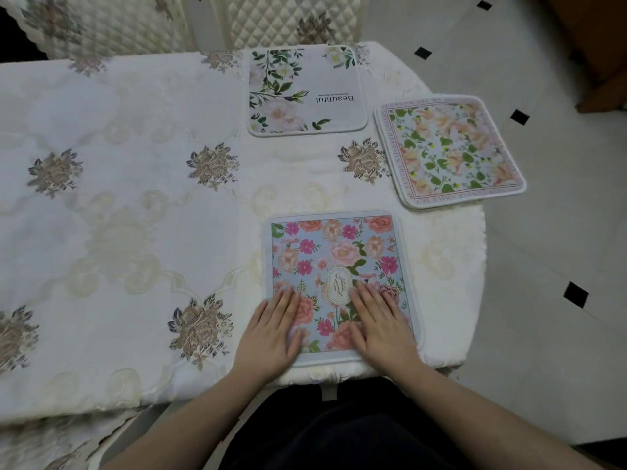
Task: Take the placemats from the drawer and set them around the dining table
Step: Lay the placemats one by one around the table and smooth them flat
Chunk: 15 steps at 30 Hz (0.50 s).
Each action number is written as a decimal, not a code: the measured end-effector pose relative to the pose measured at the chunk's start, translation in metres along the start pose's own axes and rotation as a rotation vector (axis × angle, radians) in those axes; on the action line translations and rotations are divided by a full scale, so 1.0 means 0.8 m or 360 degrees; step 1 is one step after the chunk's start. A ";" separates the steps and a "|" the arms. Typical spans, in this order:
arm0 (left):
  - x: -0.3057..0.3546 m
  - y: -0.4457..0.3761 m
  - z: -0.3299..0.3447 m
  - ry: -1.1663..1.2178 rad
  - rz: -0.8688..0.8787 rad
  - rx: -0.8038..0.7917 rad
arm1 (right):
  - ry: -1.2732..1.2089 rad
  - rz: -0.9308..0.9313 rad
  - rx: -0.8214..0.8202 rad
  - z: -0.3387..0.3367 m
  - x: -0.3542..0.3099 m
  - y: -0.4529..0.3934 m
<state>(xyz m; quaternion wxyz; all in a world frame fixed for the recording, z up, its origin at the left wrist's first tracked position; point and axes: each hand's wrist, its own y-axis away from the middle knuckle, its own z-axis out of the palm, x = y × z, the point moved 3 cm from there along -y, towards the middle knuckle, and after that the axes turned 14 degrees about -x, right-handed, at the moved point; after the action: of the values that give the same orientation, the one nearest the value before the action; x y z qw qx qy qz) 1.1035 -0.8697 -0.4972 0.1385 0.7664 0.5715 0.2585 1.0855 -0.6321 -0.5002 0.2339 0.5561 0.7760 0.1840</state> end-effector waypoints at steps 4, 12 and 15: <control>-0.025 0.013 -0.001 -0.0057 0.0011 -0.0078 | -0.0103 0.0262 -0.0010 -0.011 0.047 0.021; -0.044 0.013 -0.037 -0.0150 0.0149 -0.0162 | -0.0090 0.0296 -0.0084 -0.041 0.043 0.025; -0.034 0.004 -0.061 -0.0205 0.0231 -0.0263 | -0.0141 0.0342 -0.0211 -0.054 0.032 0.024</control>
<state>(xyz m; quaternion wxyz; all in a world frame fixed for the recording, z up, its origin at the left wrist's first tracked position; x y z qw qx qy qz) 1.0734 -0.9006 -0.4613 0.2186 0.8067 0.4813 0.2642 1.0688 -0.6027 -0.4583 0.2832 0.6269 0.6870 0.2341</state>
